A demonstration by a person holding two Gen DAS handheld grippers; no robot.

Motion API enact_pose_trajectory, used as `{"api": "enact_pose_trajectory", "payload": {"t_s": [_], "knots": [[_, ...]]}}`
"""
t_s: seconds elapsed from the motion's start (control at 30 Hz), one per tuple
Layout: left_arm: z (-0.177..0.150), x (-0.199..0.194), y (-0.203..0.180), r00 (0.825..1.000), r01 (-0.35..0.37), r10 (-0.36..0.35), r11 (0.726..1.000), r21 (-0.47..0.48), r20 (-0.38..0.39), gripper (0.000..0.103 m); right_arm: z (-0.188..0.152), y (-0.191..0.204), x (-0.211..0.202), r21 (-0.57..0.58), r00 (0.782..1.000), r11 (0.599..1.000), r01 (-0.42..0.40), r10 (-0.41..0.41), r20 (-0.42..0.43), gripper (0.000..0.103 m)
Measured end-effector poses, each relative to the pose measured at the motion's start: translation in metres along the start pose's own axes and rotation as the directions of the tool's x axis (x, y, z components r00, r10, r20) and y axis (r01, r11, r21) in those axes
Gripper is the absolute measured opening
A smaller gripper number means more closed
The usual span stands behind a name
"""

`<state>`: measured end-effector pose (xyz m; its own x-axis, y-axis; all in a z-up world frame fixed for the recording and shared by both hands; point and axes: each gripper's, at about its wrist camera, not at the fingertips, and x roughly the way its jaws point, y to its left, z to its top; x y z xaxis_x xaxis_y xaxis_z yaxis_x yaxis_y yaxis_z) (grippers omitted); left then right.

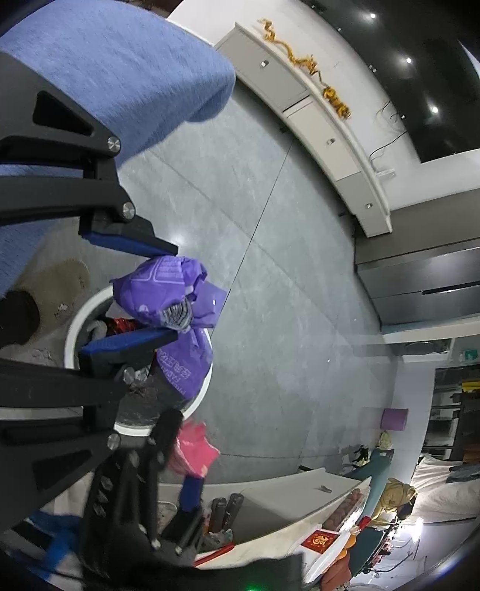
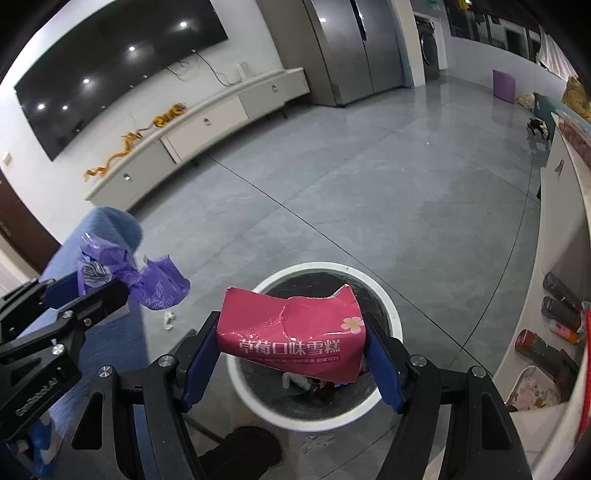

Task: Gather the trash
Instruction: 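Carry both items over the trash bin and open both tools to drop them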

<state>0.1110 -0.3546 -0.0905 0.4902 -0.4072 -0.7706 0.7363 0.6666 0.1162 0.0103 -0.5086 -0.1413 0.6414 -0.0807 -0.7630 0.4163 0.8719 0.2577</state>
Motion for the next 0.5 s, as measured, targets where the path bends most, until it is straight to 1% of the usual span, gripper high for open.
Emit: {"api": "enact_pose_trajectory", "payload": {"t_s": [0.1,0.2,0.27,0.3,0.33,0.37,0.43,0.5], "knots": [[0.010,0.014,0.001,0.999,0.046,-0.047,0.998,-0.032,-0.024,0.037,0.002,-0.005,0.018,0.008,0.999,1.000,0.024,-0.024,-0.025,0.072],[0.019,0.025,0.002,0.994,0.104,-0.107,0.992,-0.071,-0.037,0.041,0.003,-0.010,0.033,0.009,0.998,0.999,0.053,-0.052,-0.047,0.073],[0.022,0.028,0.004,0.990,0.134,-0.138,0.986,-0.097,-0.038,0.051,0.004,-0.012,0.040,0.007,0.995,0.997,0.071,-0.071,-0.065,0.073],[0.024,0.029,0.005,0.988,0.148,-0.152,0.983,-0.110,-0.033,0.060,0.004,-0.013,0.043,0.005,0.994,0.997,0.083,-0.082,-0.072,0.074],[0.025,0.029,0.005,0.986,0.158,-0.162,0.980,-0.119,-0.024,0.065,0.004,-0.013,0.045,0.001,0.992,0.995,0.096,-0.096,-0.077,0.078],[0.027,0.029,0.005,0.986,0.164,-0.168,0.979,-0.123,-0.018,0.065,0.004,-0.013,0.046,-0.004,0.991,0.994,0.109,-0.109,-0.080,0.083],[0.029,0.029,0.005,0.984,0.175,-0.178,0.976,-0.131,-0.015,0.066,0.005,-0.014,0.046,-0.012,0.988,0.991,0.132,-0.133,-0.080,0.086],[0.030,0.029,0.007,0.985,0.168,-0.171,0.976,-0.139,-0.012,0.066,0.005,-0.013,0.045,-0.013,0.986,0.989,0.144,-0.145,-0.078,0.089]]}}
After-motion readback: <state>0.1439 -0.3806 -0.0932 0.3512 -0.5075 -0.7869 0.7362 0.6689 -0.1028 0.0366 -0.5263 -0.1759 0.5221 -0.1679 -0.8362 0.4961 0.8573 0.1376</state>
